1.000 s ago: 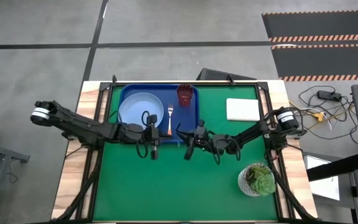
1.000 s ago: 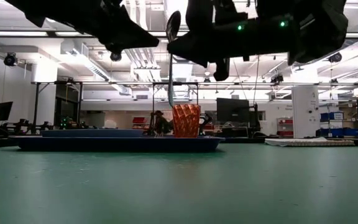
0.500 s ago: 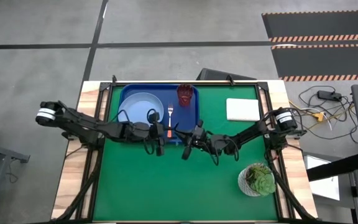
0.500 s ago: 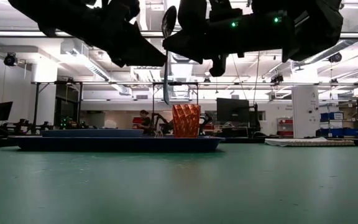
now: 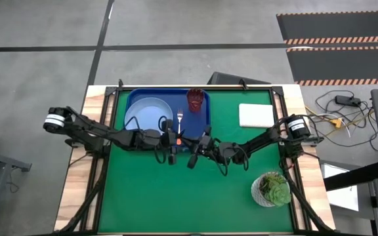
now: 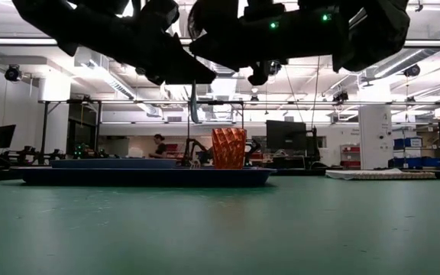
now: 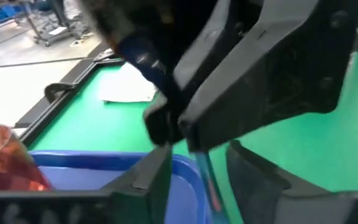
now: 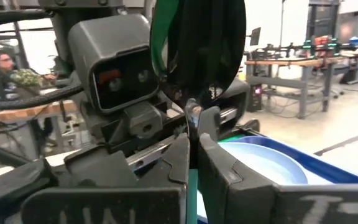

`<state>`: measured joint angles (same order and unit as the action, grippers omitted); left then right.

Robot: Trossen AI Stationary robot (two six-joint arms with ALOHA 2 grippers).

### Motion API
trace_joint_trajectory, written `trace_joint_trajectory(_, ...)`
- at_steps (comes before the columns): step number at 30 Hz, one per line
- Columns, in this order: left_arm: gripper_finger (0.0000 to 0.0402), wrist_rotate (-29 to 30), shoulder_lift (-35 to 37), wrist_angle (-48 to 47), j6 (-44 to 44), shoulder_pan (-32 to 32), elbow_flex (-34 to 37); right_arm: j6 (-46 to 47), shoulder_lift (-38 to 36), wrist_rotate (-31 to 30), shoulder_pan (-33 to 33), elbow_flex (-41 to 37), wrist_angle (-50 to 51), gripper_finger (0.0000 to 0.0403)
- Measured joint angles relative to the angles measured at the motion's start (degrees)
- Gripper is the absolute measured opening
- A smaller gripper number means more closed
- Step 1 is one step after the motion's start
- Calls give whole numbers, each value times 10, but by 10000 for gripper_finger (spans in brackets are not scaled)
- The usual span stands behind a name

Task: Pick and place plate/cup/fork/spoon on tray
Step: Put the blue spoon on the blue serving tray to the right of the orange fork

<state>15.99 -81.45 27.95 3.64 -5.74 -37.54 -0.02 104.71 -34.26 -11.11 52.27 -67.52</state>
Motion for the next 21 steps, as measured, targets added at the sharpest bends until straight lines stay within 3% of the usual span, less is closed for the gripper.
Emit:
trace_joint_trajectory(5, 33, 9, 1, 0, 0, 4, 1, -13, 0, -20, -1, 0, 0, 9)
trace_joint_trajectory(7, 10, 9, 1, -2, -3, 5, 1, -16, 0, -21, -1, 0, 2, 9)
trace_joint_trajectory(10, 5, -2, 1, -5, -1, 6, 2, -7, -1, -18, -1, 0, 13, 16)
trace_joint_trajectory(15, 0, -75, 1, -3, -2, 6, 0, 22, -4, -9, -2, 0, 23, 63)
trace_joint_trajectory(21, 0, -121, 6, -2, -3, 5, 1, 33, -4, 72, -1, 0, 29, 113)
